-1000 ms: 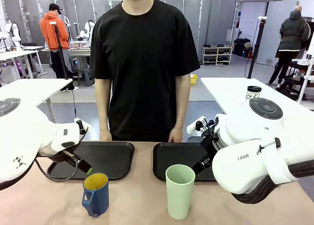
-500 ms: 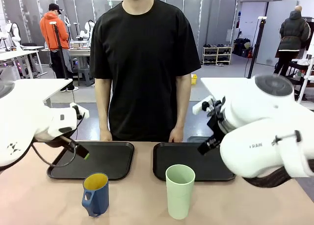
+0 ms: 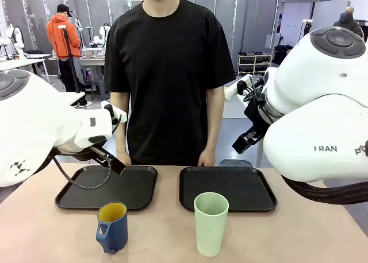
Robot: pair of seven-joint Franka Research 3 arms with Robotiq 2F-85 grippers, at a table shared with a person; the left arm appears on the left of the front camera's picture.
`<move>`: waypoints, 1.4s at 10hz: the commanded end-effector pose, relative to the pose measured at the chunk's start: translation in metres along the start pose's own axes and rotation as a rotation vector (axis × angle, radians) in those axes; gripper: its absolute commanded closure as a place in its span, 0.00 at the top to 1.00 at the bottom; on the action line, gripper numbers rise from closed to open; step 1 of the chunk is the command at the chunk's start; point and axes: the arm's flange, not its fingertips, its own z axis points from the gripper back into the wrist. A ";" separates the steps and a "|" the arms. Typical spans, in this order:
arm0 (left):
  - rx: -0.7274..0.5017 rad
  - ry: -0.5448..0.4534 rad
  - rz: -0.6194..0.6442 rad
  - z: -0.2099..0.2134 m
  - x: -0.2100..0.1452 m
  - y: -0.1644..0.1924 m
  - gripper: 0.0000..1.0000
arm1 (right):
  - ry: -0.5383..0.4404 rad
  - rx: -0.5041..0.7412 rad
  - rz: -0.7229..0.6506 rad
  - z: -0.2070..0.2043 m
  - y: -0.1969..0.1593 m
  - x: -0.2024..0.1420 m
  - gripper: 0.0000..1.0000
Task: Sort and store the cups by type.
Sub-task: Pick up the Reusable plastic cup.
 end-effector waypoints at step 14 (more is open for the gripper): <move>0.097 0.100 0.375 -0.084 -0.073 0.181 1.00 | 0.190 0.017 -0.153 -0.166 -0.122 -0.071 1.00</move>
